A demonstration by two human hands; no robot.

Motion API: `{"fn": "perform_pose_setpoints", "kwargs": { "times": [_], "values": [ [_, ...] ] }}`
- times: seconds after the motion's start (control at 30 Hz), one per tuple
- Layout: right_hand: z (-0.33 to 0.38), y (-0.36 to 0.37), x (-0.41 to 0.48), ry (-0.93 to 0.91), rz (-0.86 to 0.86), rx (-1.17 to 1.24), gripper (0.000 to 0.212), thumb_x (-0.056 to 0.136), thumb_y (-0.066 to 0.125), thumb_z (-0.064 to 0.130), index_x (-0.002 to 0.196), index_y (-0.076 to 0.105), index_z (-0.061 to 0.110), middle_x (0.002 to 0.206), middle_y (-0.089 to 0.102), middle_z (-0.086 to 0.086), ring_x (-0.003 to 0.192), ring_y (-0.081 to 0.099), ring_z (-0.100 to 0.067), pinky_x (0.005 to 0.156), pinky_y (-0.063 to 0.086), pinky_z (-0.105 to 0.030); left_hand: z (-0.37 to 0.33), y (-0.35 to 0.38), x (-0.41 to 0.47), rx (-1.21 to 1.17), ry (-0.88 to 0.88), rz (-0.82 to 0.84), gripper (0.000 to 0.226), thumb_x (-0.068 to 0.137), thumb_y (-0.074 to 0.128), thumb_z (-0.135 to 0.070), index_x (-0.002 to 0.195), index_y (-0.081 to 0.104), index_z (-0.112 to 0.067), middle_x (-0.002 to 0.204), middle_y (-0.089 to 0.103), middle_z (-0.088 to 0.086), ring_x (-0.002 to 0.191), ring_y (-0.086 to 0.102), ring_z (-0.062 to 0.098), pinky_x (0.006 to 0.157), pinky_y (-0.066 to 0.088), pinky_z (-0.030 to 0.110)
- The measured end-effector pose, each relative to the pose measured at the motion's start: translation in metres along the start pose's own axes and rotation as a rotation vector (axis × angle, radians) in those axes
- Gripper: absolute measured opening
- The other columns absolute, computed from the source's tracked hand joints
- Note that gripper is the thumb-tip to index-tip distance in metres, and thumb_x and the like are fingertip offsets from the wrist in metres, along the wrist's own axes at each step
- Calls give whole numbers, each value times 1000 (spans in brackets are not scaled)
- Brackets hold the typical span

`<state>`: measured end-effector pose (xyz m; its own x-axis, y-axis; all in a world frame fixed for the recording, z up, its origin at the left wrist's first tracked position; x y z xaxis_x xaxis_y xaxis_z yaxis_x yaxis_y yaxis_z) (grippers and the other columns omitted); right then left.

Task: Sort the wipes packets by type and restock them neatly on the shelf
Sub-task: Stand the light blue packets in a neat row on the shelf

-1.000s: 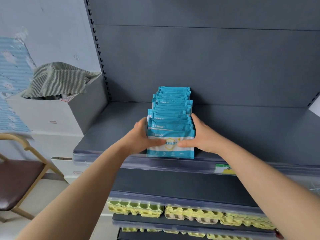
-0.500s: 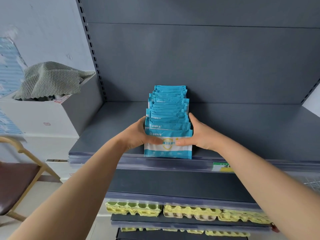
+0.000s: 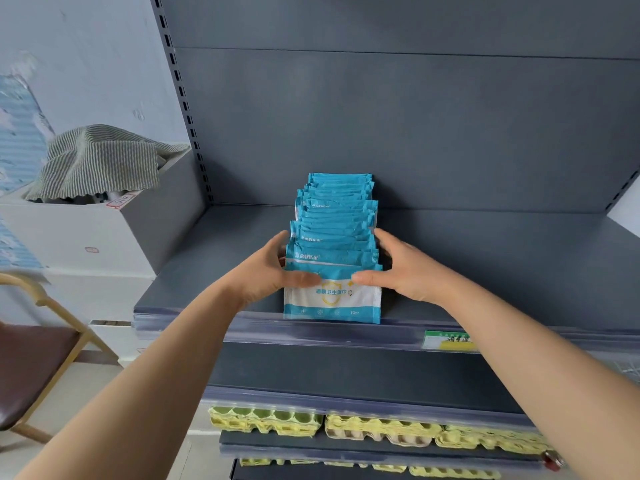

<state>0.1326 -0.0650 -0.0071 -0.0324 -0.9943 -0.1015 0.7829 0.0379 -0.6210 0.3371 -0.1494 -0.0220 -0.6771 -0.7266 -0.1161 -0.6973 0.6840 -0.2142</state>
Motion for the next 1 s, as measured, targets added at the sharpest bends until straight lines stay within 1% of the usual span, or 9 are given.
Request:
{"fn": "perform_pose_setpoints", "kwargs": {
  "times": [0.13,0.27,0.43,0.57,0.7,0.8,0.87,0.93,1.0],
  "values": [
    [5,-26,6,34,-99,-35,81,86,60,50,151,18,23,152,28,10,140,27,-12,112,25,-31,-12,-19,12,39,-38,-236,108,63,77,-49,152,23,-18,147,40,-6,132,43,15,106,36,33],
    [2,-44,32,93,-137,-44,61,97,44,44,148,26,15,150,33,6,137,32,-14,101,28,-26,-20,-31,45,138,-67,-420,75,87,62,-50,148,34,-15,146,45,-1,129,47,17,107,37,35],
    [-12,-38,78,125,-96,139,38,94,43,25,130,52,25,128,58,13,119,53,-8,108,37,-35,-21,-31,83,27,-121,-292,24,99,48,-33,109,62,-16,119,65,4,113,61,22,107,42,44],
    [-11,-29,95,111,-75,257,37,93,40,23,125,57,24,121,64,9,111,61,-12,103,45,-41,-23,-26,94,-34,-109,-267,22,101,44,-21,98,65,-16,110,69,6,105,66,24,101,48,41],
    [-6,-23,100,139,-110,220,44,85,40,35,115,57,7,124,58,-20,115,53,-41,99,41,-59,-19,-29,93,-28,-74,-259,22,102,42,-16,94,61,-18,96,67,-3,90,65,12,88,52,26],
    [-5,-31,102,175,-219,113,31,90,39,30,93,57,5,100,66,-13,94,63,-34,87,50,-45,-17,-43,97,107,-61,-280,10,100,44,-20,104,54,-22,100,63,-5,96,61,15,98,47,34],
    [-3,-40,99,208,-307,-2,33,97,36,29,110,59,9,114,62,-8,108,58,-27,93,45,-40,-15,-55,108,272,-70,-316,9,98,47,-26,106,49,-23,105,59,-2,102,58,20,101,45,43],
    [-4,-47,99,261,-337,-72,47,101,32,34,141,39,11,147,41,-4,135,38,-23,108,31,-39,-18,-59,116,323,-93,-313,18,98,46,-33,111,47,-20,108,54,1,103,55,23,101,44,46],
    [-5,-49,105,278,-322,15,51,102,31,36,145,30,10,150,34,-2,138,32,-21,107,28,-35,-21,-57,124,252,-117,-260,33,98,44,-40,121,48,-17,115,54,2,112,55,26,104,42,46]
  ]
}}
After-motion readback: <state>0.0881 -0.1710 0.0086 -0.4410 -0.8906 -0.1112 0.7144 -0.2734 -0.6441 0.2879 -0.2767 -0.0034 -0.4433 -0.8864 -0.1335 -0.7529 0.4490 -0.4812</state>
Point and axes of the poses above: each hand's wrist, its own x-axis towards the middle knuckle, its own y-axis out of the palm, z = x × y, the point moved 3 cm from there along x, towards the middle knuckle
